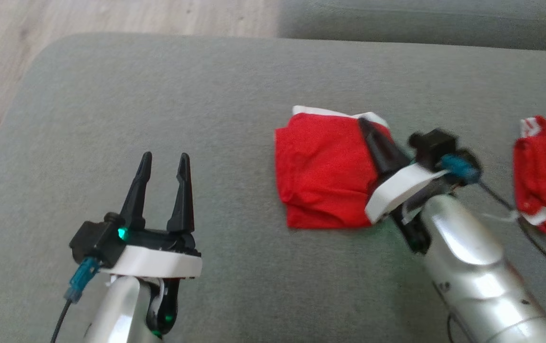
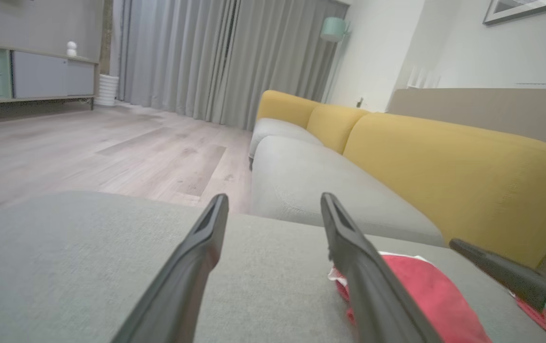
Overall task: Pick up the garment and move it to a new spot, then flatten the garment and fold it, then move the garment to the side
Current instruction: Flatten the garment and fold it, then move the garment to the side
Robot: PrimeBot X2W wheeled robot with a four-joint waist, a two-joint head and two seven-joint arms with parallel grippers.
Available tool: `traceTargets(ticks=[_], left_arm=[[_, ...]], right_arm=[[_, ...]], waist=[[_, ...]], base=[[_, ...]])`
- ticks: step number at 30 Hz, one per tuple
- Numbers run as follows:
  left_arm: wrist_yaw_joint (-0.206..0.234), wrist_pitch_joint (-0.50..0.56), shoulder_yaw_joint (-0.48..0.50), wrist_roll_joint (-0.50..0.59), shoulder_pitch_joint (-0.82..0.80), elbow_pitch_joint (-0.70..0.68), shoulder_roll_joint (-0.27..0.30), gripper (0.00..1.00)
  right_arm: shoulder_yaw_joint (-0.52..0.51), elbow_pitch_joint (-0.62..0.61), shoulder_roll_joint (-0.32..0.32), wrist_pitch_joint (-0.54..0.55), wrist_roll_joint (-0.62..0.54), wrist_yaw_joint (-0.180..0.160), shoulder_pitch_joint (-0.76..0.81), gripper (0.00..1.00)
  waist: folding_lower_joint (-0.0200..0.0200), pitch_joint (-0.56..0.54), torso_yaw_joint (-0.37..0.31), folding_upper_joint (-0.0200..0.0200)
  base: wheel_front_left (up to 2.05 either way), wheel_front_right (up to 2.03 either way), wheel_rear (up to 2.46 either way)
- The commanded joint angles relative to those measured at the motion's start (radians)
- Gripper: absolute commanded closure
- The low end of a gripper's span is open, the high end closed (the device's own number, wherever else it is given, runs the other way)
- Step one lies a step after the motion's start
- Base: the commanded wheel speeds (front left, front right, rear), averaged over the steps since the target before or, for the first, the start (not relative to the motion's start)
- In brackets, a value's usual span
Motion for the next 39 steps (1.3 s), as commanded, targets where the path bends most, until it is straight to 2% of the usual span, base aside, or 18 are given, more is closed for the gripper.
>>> traceTargets(ticks=[1, 5, 10, 11, 12, 18, 25, 35, 39], left_arm=[[-0.002, -0.009, 0.043, 0.017, -0.022, -0.042, 0.005, 0.00], [-0.006, -0.009, 0.054, 0.029, -0.007, -0.056, 0.005, 0.00], [-0.009, -0.009, 0.067, 0.037, 0.017, -0.060, 0.005, 0.00], [-0.010, -0.009, 0.070, 0.038, 0.023, -0.060, 0.005, 0.00], [-0.010, -0.009, 0.072, 0.039, 0.029, -0.059, 0.005, 0.00], [-0.013, -0.009, 0.082, 0.044, 0.072, -0.053, 0.005, 0.00], [-0.014, -0.009, 0.084, 0.044, 0.085, -0.059, 0.005, 0.00], [-0.016, -0.009, 0.053, 0.037, 0.059, -0.067, 0.005, 0.00], [-0.016, -0.009, 0.036, 0.033, 0.041, -0.061, 0.005, 0.00]], right_arm=[[-0.037, -0.077, -0.003, -0.013, -0.029, -0.001, 0.026, 1.00], [-0.201, -0.205, -0.006, -0.013, -0.102, -0.001, 0.130, 1.00], [-0.330, -0.319, 0.016, -0.013, -0.163, -0.001, 0.257, 1.00], [-0.347, -0.338, 0.020, -0.013, -0.173, -0.001, 0.280, 0.45], [-0.359, -0.353, 0.023, -0.013, -0.181, -0.001, 0.302, 0.00], [-0.379, -0.414, 0.031, -0.013, -0.178, -0.001, 0.402, 0.00], [-0.374, -0.439, 0.031, -0.013, -0.158, -0.001, 0.422, 0.00], [-0.399, -0.443, 0.031, -0.005, -0.189, -0.001, 0.383, 0.00], [-0.413, -0.423, 0.031, 0.033, -0.196, -0.001, 0.334, 0.00]], waist=[[0.0000, -0.028, -0.047, 0.0000], [0.0000, -0.049, -0.092, 0.0000], [0.0000, -0.074, -0.131, 0.0000], [0.0000, -0.078, -0.137, 0.0000], [0.0000, -0.083, -0.142, 0.0000], [0.0000, -0.105, -0.162, 0.0000], [0.0000, -0.106, -0.164, 0.0000], [0.0000, -0.065, -0.120, 0.0000], [0.0000, -0.034, -0.088, 0.0000]], base=[[0.00, 0.00, 0.00], [0.00, 0.00, 0.00], [0.00, 0.00, 0.00], [0.00, 0.00, 0.00], [0.00, 0.00, 0.00], [0.00, 0.00, 0.00], [0.00, 0.00, 0.00], [0.00, 0.00, 0.00], [0.00, 0.00, 0.00]])
